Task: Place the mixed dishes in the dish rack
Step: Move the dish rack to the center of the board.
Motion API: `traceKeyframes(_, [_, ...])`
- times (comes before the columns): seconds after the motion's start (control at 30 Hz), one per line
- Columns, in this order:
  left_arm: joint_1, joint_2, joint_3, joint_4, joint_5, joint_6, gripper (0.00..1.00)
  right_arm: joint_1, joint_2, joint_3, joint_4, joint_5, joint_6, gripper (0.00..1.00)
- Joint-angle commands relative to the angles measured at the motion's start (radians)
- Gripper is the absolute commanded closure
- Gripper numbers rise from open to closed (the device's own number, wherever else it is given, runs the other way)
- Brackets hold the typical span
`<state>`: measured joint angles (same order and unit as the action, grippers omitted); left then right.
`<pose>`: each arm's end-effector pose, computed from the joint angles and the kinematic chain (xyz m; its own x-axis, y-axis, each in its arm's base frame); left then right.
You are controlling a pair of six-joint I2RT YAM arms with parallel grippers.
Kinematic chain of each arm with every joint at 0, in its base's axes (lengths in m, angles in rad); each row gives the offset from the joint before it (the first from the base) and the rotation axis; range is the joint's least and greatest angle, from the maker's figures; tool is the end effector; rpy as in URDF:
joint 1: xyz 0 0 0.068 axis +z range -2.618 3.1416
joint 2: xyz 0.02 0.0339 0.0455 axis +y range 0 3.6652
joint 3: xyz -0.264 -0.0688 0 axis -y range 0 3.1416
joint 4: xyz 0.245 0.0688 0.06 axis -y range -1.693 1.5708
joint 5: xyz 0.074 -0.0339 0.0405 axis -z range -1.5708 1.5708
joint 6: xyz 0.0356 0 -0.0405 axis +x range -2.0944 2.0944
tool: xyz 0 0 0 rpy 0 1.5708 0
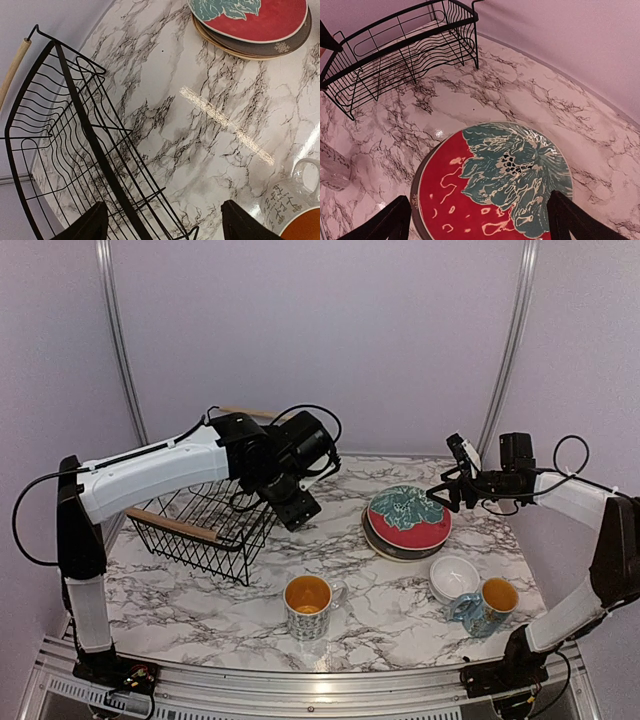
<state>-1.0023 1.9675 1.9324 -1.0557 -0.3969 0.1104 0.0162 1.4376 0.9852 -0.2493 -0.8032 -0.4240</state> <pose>0.2368 -0.3451 0.3136 -0.3996 0.8142 -0.4212 0.7296 0.5606 0.3917 0.3065 0.0306 0.2583 -0.3576 -0.2915 -0.8872 -0.7766 0.6204 0.1092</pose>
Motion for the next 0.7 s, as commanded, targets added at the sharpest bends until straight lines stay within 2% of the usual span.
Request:
traceKeyframes(0.0, [-0.003,-0.195,-0.045,0.074,0.003,-0.056,0.17,-0.004,-0.013,0.043,-0.024,-0.013,-0.016,0.08])
traceKeyframes(0.1, [0.021,-0.324,-0.138,0.119,-0.083,-0.138,0.14,-0.004,-0.012,0.043,-0.026,-0.015,-0.016,0.08])
traceKeyframes(0.3, [0.192,-0.501,-0.307,0.175,-0.072,-0.292,0.12,-0.004,-0.012,0.044,-0.027,-0.021,-0.015,0.08])
traceKeyframes(0.5, [0.380,-0.540,-0.420,0.181,-0.074,-0.397,0.06,-0.004,-0.014,0.044,-0.028,-0.025,-0.011,0.08])
traceKeyframes(0.67, [0.520,-0.565,-0.519,0.237,0.055,-0.433,0.05,-0.004,-0.014,0.042,-0.026,-0.023,-0.011,0.08])
